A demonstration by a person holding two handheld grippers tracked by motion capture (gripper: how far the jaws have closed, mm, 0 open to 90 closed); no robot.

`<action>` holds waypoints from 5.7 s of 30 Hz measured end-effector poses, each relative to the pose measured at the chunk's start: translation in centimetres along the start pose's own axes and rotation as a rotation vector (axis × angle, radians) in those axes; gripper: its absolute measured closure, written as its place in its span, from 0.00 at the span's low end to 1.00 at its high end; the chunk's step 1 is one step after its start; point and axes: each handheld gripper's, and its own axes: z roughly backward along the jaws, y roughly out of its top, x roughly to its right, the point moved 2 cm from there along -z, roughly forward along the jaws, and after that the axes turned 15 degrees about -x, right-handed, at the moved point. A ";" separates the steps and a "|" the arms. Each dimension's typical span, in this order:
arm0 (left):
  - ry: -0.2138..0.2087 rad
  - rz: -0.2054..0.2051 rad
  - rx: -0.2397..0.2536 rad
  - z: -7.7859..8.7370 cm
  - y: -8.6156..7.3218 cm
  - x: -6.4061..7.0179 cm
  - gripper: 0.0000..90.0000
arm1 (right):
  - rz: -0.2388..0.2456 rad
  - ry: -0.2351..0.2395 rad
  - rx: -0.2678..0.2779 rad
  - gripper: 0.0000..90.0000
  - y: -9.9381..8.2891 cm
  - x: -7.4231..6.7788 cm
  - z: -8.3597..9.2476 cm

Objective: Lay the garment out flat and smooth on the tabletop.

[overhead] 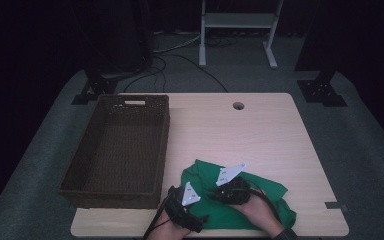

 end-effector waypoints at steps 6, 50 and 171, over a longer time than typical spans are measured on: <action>0.000 -0.002 -0.002 0.0 0.0 0.0 0.00 | -0.009 0.025 0.033 0.94 0.2 0.4 0.9; 0.000 -0.003 -0.002 0.0 0.0 0.0 0.00 | -0.052 0.060 0.123 0.94 1.0 2.7 4.4; 0.000 -0.001 -0.001 0.0 0.0 0.0 0.00 | -0.234 -0.017 0.143 0.94 3.3 13.4 9.2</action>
